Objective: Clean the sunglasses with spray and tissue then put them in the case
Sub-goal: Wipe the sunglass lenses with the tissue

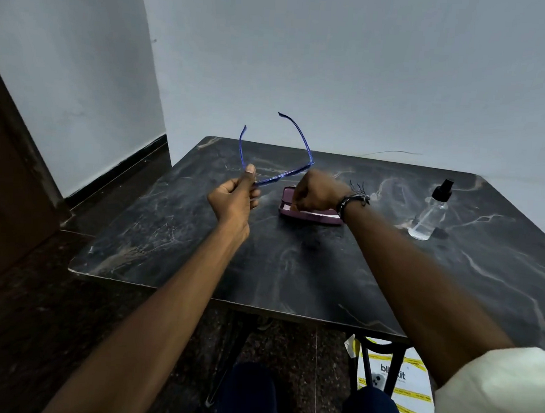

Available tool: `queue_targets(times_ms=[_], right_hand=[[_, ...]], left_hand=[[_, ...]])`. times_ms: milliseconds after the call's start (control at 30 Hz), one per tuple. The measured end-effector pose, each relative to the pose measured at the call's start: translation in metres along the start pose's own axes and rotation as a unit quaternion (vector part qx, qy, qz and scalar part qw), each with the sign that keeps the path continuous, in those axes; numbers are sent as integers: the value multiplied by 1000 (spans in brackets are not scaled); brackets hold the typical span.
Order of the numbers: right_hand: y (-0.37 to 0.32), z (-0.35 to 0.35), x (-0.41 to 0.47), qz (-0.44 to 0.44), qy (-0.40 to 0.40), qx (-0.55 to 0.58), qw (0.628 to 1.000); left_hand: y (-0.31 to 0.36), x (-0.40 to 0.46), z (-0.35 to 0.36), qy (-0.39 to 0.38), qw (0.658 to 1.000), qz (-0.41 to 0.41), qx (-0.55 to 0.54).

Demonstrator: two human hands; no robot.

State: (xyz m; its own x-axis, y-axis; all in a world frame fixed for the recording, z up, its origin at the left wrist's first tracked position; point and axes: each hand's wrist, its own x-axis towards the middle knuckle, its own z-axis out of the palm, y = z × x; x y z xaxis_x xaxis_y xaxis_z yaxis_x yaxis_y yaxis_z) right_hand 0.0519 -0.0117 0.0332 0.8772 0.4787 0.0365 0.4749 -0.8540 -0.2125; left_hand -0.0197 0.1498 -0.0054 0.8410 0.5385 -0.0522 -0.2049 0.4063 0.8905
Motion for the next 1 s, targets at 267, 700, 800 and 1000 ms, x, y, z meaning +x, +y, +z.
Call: queue_targets(times_ms=[267,700,800,1000], right_hand=[[-5,5,17,2,-60,-14,998],[-4,11,16,-20,-48,-25,998],[2,15,18,-28,-54,-28,998],[17,8,8,-34,-11,75,997]], left_hand=[[-5,6,-7,7,1000,-13,4],[-12,4,-5,22,999,-39,-16],[-9,4,-5,27,999,-42,-21],[-3,3,-5,38,997,-57,-40]])
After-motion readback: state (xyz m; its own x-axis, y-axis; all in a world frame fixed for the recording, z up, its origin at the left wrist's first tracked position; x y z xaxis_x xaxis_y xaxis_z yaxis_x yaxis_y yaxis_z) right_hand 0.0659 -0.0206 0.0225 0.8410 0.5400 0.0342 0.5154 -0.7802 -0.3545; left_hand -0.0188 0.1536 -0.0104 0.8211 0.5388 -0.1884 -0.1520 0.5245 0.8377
